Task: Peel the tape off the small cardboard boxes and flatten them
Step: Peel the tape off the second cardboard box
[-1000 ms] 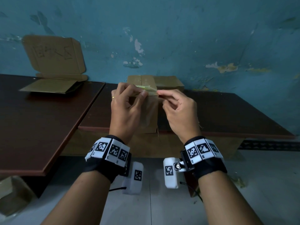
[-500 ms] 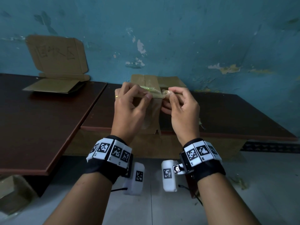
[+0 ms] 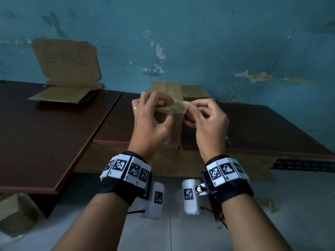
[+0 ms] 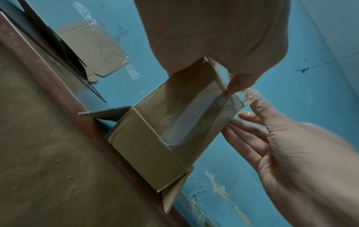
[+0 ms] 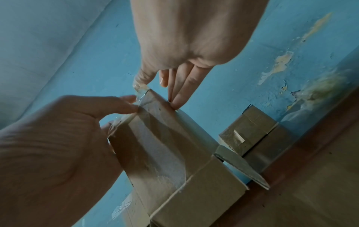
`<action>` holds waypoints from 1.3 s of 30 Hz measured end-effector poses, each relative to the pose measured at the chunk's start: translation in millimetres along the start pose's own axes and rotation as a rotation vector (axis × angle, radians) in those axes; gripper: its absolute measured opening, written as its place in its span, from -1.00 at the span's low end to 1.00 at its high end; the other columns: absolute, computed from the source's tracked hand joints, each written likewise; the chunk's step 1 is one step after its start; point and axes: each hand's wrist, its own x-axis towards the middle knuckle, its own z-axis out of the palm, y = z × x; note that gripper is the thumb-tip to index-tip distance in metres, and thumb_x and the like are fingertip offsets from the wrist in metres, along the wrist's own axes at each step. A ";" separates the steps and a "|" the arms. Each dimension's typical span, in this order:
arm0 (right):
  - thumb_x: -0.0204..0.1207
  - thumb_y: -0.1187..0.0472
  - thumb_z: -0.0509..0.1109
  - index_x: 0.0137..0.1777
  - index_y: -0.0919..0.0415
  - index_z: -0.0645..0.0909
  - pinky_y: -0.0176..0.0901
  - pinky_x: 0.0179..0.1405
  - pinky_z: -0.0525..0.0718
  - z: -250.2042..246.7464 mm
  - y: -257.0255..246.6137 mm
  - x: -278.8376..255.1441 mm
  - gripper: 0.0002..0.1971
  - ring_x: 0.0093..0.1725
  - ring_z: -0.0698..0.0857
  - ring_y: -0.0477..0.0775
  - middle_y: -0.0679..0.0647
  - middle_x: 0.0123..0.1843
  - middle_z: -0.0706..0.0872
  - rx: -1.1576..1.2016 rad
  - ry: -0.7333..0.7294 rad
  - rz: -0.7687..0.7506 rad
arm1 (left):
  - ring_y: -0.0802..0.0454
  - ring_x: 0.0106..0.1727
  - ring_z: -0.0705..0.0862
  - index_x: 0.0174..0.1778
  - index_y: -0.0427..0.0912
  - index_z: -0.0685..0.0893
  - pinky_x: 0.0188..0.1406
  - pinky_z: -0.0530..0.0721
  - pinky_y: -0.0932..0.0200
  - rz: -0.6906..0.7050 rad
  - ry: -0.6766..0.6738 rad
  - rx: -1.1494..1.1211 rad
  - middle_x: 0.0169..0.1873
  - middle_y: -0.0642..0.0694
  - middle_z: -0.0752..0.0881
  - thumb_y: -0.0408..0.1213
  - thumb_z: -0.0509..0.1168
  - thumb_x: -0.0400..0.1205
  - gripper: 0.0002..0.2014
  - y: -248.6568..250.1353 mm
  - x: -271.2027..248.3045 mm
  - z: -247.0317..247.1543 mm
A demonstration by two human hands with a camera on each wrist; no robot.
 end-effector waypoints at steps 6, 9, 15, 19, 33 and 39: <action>0.51 0.12 0.72 0.00 0.26 0.78 0.18 -0.31 0.91 -4.0 1.9 1.9 -0.75 -0.18 0.90 0.04 0.07 -0.16 0.89 -0.094 0.006 -0.098 | -0.09 0.30 0.49 0.20 0.32 0.79 0.41 0.64 -0.02 0.017 -0.086 0.066 0.14 0.01 0.41 0.15 0.50 0.64 -0.77 0.1 0.2 -1.2; 0.47 0.03 0.71 0.01 0.30 0.78 0.16 -0.32 0.91 -4.3 1.6 1.7 -0.66 -0.17 0.90 0.03 0.06 -0.16 0.89 -0.101 -0.011 -0.123 | -0.09 0.28 0.47 0.09 0.38 0.80 0.40 0.60 0.02 -0.004 -0.051 0.044 0.11 0.04 0.41 0.16 0.47 0.67 -0.88 -0.1 0.7 0.2; 0.49 0.03 0.71 0.08 0.28 0.81 -0.01 -0.08 0.91 -13.2 -0.3 3.5 -0.66 -0.06 0.92 -0.02 0.06 -0.07 0.91 -0.083 -0.077 -0.042 | -0.17 0.32 0.50 -0.09 0.19 0.78 0.38 0.60 -0.01 -0.075 -0.016 -0.012 0.10 0.02 0.46 0.16 0.39 0.74 -0.81 -1.2 1.0 5.0; 0.68 0.24 0.58 0.18 0.34 0.81 0.12 -0.01 0.93 -17.3 0.8 1.5 -0.82 0.05 0.93 0.10 0.16 0.01 0.92 0.012 -0.179 0.027 | -0.22 0.13 0.59 -0.15 0.15 0.63 0.14 0.64 -0.04 -0.047 0.021 -0.055 -0.04 0.01 0.54 0.04 0.32 0.80 -0.79 1.2 5.0 0.7; 0.63 0.15 0.63 0.17 0.26 0.85 0.28 0.03 0.91 -12.9 5.8 2.0 -0.78 -0.02 0.93 0.05 0.07 -0.05 0.93 -0.081 -0.161 -0.059 | -0.24 0.22 0.58 0.00 0.25 0.83 0.26 0.66 -0.28 -0.028 0.026 -0.010 0.01 0.12 0.52 0.15 0.44 0.69 -0.87 -2.4 -2.1 6.5; 0.64 0.19 0.59 0.24 0.29 0.86 0.26 0.17 0.89 -19.9 7.0 3.8 -0.75 0.08 0.93 0.08 0.11 0.04 0.94 -0.052 -0.243 -0.032 | -0.29 0.22 0.59 0.07 0.20 0.73 0.21 0.63 -0.43 -0.007 0.023 0.034 -0.01 0.22 0.53 0.25 0.34 0.72 -0.76 -3.1 -3.5 10.1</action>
